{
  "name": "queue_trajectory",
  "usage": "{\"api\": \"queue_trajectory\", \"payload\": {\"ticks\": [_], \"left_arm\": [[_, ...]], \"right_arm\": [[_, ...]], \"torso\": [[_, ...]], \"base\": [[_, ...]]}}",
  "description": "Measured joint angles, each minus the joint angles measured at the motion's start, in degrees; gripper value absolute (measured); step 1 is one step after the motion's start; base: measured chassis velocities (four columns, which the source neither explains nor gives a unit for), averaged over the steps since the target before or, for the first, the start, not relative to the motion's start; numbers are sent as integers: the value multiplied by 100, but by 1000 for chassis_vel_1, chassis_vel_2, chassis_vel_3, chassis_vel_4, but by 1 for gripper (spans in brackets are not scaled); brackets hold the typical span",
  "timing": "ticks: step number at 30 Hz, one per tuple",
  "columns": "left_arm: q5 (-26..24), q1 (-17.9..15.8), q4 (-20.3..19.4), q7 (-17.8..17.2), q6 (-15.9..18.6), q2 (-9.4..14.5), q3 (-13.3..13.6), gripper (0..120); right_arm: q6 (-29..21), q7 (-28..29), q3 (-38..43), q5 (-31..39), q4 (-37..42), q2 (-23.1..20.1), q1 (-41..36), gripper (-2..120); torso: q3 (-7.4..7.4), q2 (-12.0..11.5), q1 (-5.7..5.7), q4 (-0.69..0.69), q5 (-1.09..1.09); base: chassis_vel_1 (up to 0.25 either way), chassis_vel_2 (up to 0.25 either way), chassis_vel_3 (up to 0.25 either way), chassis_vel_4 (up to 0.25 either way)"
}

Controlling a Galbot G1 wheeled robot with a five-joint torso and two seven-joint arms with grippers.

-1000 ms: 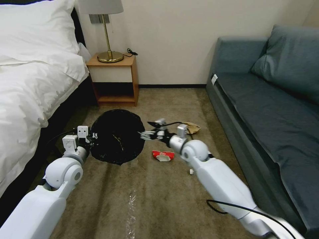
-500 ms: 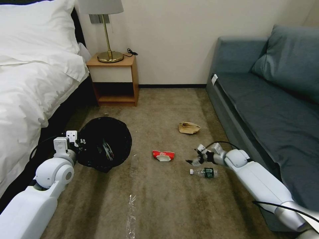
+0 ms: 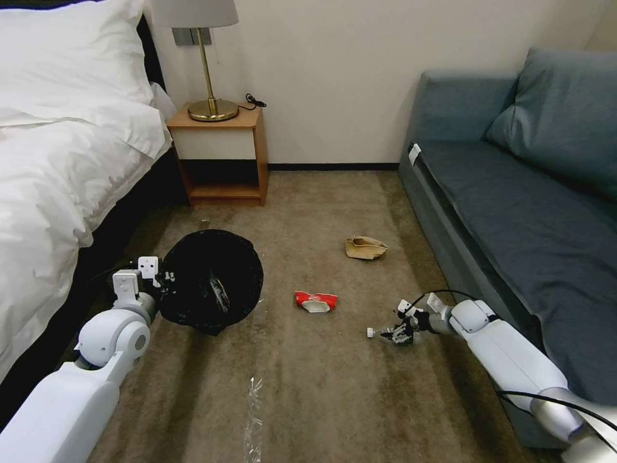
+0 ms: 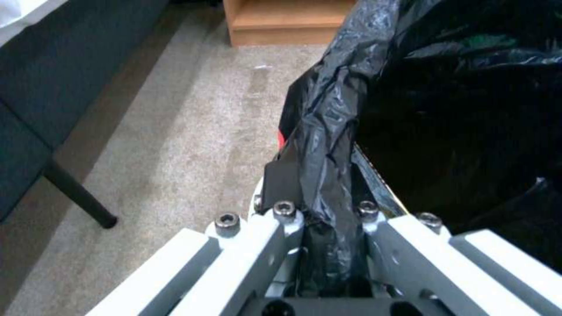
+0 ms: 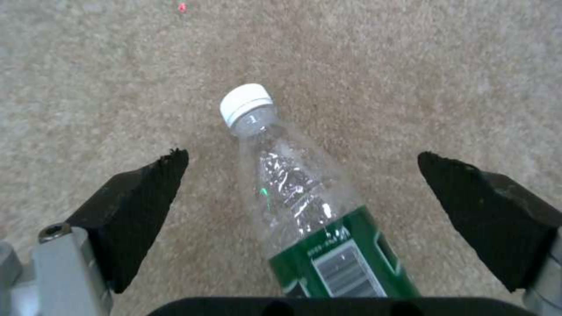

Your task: Pick up the trash bin, then pick up the garbage on the floor and place it into the trash bin.

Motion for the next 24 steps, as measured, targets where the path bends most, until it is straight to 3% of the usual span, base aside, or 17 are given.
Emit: {"api": "queue_trajectory", "payload": {"ticks": [9, 24], "left_arm": [[52, 79, -46, 157, -196, 24, -11, 2], [82, 287, -233, 321, -491, 101, -142, 2]], "right_arm": [[156, 173, 469, -610, -925, 607, 180, 100], [137, 504, 1170, -1237, -1366, 716, 121, 100]], "torso": [[0, 0, 0, 0, 0], [0, 0, 0, 0, 2]], "base": [[0, 0, 0, 0], [0, 0, 0, 0]]}}
